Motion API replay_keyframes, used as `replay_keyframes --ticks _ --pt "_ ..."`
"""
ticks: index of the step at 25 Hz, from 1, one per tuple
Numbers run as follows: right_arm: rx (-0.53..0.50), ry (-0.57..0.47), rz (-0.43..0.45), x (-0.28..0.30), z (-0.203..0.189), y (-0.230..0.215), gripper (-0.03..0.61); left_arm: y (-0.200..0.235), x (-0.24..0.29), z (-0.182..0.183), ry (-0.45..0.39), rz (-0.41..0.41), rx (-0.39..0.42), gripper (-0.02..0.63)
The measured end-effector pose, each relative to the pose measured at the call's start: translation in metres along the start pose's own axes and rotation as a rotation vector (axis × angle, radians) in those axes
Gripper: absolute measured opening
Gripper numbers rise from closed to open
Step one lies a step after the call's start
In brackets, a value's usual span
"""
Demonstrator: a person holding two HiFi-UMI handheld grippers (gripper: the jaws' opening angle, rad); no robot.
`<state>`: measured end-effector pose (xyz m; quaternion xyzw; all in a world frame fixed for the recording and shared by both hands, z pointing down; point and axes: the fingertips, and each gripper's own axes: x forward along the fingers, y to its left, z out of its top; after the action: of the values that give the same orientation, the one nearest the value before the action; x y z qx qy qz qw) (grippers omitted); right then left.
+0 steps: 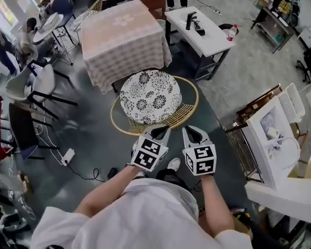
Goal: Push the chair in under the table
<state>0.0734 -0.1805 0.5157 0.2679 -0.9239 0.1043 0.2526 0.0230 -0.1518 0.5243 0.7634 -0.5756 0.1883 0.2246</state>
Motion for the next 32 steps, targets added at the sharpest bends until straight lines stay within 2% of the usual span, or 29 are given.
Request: replay_keyframes --ticks 8,16,18,19,26,32 --pt "-0.289 0.100 0.200 0.034 -0.017 0.011 0.005 0.030 0.003 -0.034 0.087 0.092 0.052 0.008" --pt "-0.672 0.210 0.362 0.054 -0.044 0.007 0.009 0.033 0.013 -0.062 0.211 0.076 0.161 0.094" --pt "-0.758 0.241 0.397 0.056 -0.052 0.003 0.039 0.034 0.014 -0.070 0.251 0.071 0.198 0.106" --pt "-0.798 0.255 0.411 0.057 -0.056 0.001 0.061 0.034 0.015 -0.074 0.273 0.068 0.216 0.114" --pt "-1.145 0.306 0.471 0.073 -0.082 -0.003 0.097 0.035 0.017 -0.105 0.420 0.045 0.355 0.171" --pt "-1.414 0.313 0.485 0.093 -0.095 -0.003 0.112 0.039 0.033 -0.126 0.540 0.051 0.483 0.175"
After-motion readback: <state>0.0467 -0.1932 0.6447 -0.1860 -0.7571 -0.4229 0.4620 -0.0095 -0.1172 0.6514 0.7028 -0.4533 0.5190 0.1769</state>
